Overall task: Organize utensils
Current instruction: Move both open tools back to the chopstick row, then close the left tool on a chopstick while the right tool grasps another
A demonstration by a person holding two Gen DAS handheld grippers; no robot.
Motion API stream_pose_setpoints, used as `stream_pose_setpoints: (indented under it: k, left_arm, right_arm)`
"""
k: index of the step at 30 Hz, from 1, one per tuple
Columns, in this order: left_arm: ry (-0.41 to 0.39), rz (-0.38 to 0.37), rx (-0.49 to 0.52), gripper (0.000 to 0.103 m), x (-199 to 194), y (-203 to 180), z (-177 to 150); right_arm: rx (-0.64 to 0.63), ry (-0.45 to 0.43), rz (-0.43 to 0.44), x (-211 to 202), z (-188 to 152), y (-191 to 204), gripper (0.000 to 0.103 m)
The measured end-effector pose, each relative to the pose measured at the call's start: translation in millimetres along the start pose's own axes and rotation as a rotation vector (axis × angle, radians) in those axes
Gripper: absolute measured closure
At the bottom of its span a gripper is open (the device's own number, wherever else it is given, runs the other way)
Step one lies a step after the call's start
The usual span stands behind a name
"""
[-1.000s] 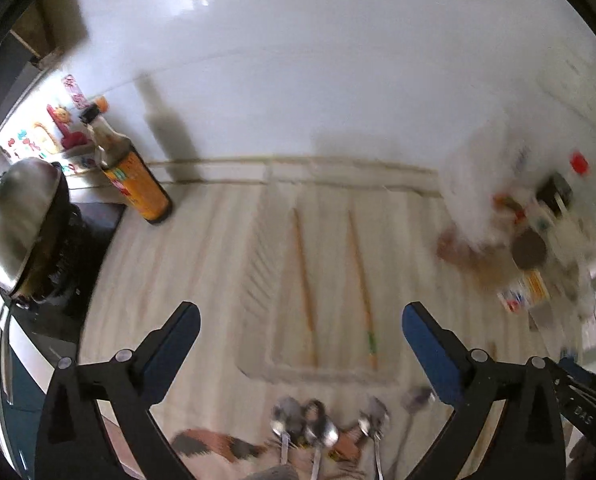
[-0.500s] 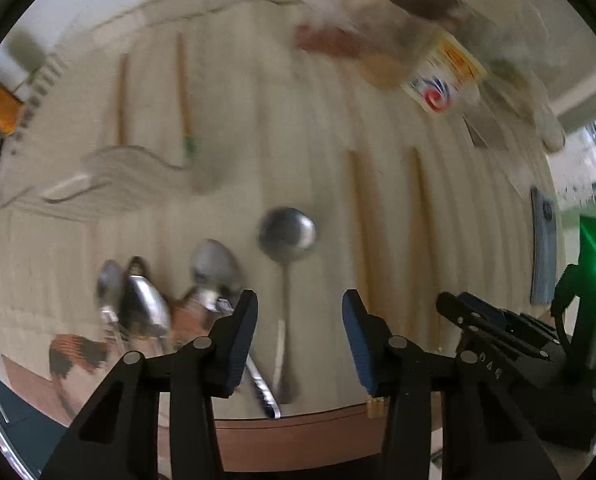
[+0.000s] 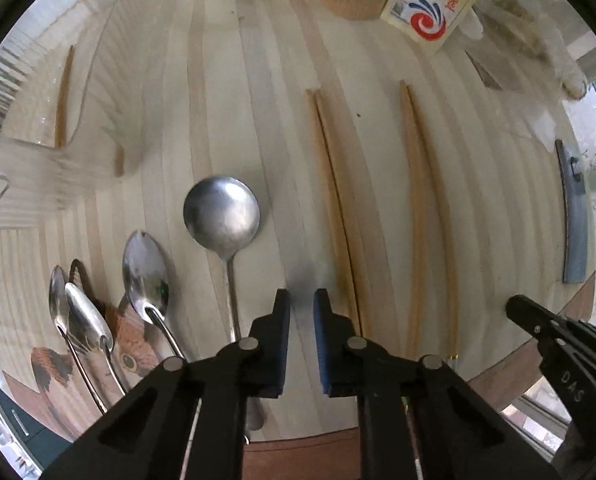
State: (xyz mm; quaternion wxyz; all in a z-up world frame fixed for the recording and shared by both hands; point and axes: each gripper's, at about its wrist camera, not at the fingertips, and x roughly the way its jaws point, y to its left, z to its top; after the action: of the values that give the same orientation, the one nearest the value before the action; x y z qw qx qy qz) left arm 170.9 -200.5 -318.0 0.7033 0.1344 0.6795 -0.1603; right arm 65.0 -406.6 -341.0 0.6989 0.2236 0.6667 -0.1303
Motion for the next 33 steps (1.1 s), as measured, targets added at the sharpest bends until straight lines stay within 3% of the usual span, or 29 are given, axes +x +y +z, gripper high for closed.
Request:
stream_pose_setpoints:
  k: [4, 9, 19, 25, 30, 33]
  left_arm:
    - [0.003, -0.019, -0.014, 0.094, 0, 1, -3]
    - [0.049, -0.201, -0.111, 0.094, 6, 22, -3]
    - [0.019, -0.097, 0.014, 0.093, 6, 1, -12]
    - [-0.026, 0.024, 0.116, 0.095, 0, -52, -12]
    - [-0.033, 0.037, 0.135, 0.097, -3, -51, -24]
    - [-0.009, 0.026, 0.086, 0.097, -4, -36, -32]
  right_arm:
    - [0.018, 0.001, 0.022, -1, -5, -5, 0.103]
    - [0.017, -0.013, 0.034, -8, -5, 3, 0.103]
    - [0.019, 0.004, 0.023, -7, -1, 13, 0.102]
    - [0.027, 0.008, 0.028, -4, 1, 21, 0.102]
    - [0.020, -0.002, 0.026, -10, 0, 18, 0.102]
    - [0.015, -0.005, 0.024, -11, 0, 23, 0.102]
